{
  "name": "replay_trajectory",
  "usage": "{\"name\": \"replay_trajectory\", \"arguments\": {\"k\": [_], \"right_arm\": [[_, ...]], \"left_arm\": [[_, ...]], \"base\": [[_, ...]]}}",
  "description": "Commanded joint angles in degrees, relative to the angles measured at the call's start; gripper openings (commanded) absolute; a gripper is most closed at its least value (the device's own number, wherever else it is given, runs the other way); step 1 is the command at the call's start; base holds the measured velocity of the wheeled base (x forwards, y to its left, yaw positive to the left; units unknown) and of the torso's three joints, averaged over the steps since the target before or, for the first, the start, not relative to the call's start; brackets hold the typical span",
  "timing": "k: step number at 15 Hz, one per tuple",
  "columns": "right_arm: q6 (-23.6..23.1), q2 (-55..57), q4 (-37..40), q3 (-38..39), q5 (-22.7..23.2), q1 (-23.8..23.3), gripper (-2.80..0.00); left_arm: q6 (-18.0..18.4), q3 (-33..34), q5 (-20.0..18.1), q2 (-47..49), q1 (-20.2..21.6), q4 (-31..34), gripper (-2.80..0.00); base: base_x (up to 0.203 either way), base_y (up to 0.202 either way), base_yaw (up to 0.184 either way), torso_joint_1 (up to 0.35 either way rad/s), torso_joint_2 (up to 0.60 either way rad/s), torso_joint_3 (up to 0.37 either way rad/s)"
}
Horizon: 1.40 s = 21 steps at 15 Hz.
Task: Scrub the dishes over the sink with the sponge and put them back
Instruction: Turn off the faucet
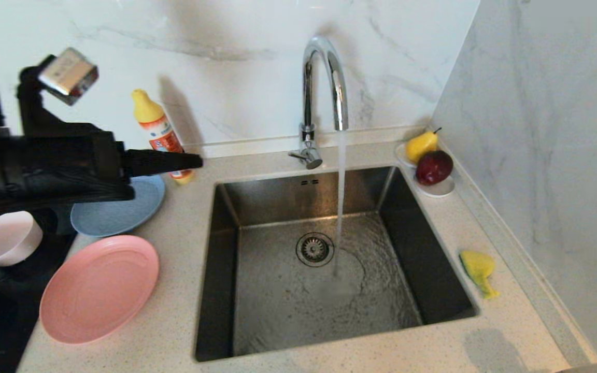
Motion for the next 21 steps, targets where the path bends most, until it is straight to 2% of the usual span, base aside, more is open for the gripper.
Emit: {"name": "replay_trajectory", "arguments": {"k": [1,4,6,8,13,21], "right_arm": [[-0.05,-0.07,-0.03,0.0,-0.01,0.02,-2.8],[-0.05,-0.07,-0.03,0.0,-0.01,0.02,-2.8],[-0.05,-0.07,-0.03,0.0,-0.01,0.02,-2.8],[-0.05,-0.07,-0.03,0.0,-0.01,0.02,-2.8],[-0.05,-0.07,-0.03,0.0,-0.01,0.02,-2.8],[-0.05,-0.07,-0.03,0.0,-0.01,0.02,-2.8]], "left_arm": [[-5.58,-1.67,-0.74,13.73,-3.53,-9.66,-2.8],[-11.66,-2.17,-0.9,23.51,-4.37,-22.99,-2.8],[-14.19,-2.66,-1.07,26.94,-5.32,-28.17,-2.8],[-15.32,-3.34,-1.21,28.68,-6.31,-28.57,-2.8],[-15.3,-8.52,-0.87,36.06,-7.35,-28.65,-2.8],[-21.38,-19.66,0.35,42.31,-7.45,-29.14,-2.8]], "base": [[0.0,0.0,0.0,0.0,0.0,0.0],[0.0,0.0,0.0,0.0,0.0,0.0],[0.0,0.0,0.0,0.0,0.0,0.0],[0.0,0.0,0.0,0.0,0.0,0.0],[0.0,0.0,0.0,0.0,0.0,0.0],[0.0,0.0,0.0,0.0,0.0,0.0]]}}
